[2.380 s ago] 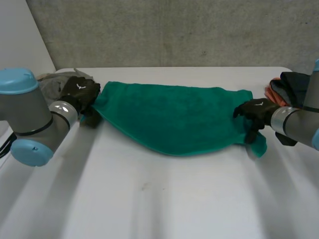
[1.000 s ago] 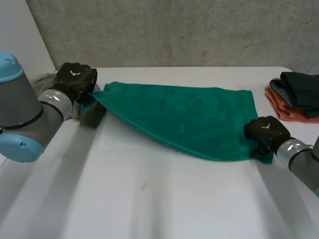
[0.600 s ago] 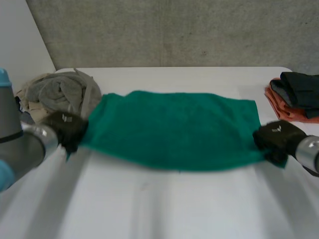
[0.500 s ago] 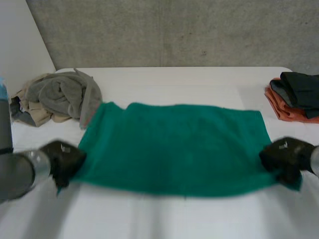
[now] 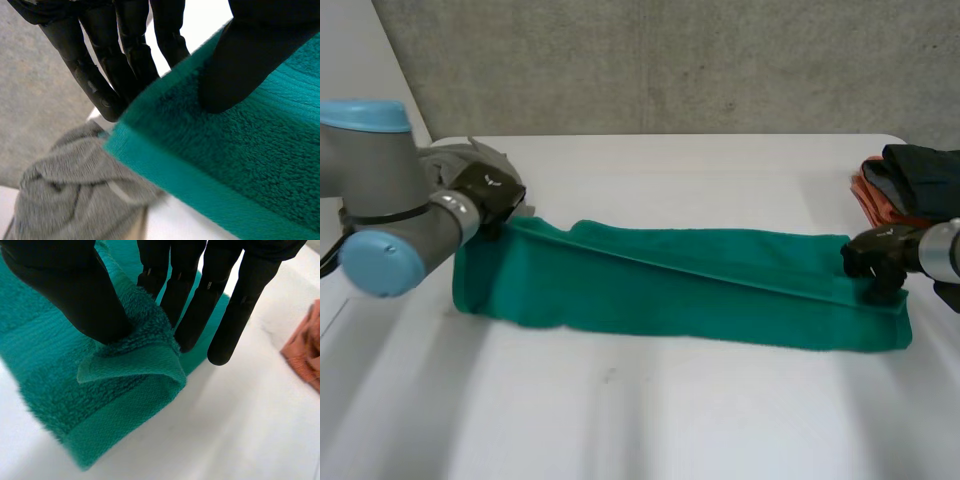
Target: Fold the laundry.
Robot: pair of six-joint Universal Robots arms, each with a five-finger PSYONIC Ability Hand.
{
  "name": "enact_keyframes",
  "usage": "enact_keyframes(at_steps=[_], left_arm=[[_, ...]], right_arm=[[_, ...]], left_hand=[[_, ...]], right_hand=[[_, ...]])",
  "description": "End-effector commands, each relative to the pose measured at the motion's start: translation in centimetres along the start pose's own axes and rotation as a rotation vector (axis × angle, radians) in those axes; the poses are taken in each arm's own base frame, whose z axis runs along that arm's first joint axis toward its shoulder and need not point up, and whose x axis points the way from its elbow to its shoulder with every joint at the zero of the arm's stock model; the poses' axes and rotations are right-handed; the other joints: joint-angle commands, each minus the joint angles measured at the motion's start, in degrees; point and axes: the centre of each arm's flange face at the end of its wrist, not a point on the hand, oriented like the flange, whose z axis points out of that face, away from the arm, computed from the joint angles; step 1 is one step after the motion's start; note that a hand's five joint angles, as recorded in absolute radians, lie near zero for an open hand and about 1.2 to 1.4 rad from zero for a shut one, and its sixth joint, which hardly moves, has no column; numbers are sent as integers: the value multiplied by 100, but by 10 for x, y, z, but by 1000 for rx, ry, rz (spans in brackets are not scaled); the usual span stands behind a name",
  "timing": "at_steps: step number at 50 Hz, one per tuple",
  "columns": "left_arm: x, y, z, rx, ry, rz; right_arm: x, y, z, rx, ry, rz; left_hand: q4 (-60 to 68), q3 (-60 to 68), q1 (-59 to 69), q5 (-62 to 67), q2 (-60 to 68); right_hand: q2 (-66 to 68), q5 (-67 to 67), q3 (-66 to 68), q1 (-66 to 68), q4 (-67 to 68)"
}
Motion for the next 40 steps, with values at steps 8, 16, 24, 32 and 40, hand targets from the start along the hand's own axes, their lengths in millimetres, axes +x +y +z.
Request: enact_keyframes(at_steps=[8,16,24,32,40], left_arm=[[18,-1,65,81,-46,27],[15,-25,49,130,-64,17],[-2,-38,31,192,-123,-29],[3,-33,28,219,-140,-48],[15,-26,27,193,-105,-76]], right_arm=[[11,-23,53,153,194,-49],[10,-40,34,165,258,-72],[-3,-53,-15,190,183,-46],[-22,-39,18,199,109,-65],[-7,-40,82,321,231,-91]], left_hand=[[401,438,543,615,400],[-5851,-5814,-5710,-5637,-5852],[-5851,-5814,-5710,-5637,-5852],[-5851,-5814,-5710,-5637,-5852],[-5851,-5814,-5710,-5637,-5852]], right_hand=[[-2057,-2036,-2125,-1776,-2169],[-5730,-5708,-5797,-5449,-5841],[-5730,-5708,-5797,-5449,-5841],[-5730,-5708,-5797,-5449,-5841],[-5730,-5708,-5797,-5449,-5841]])
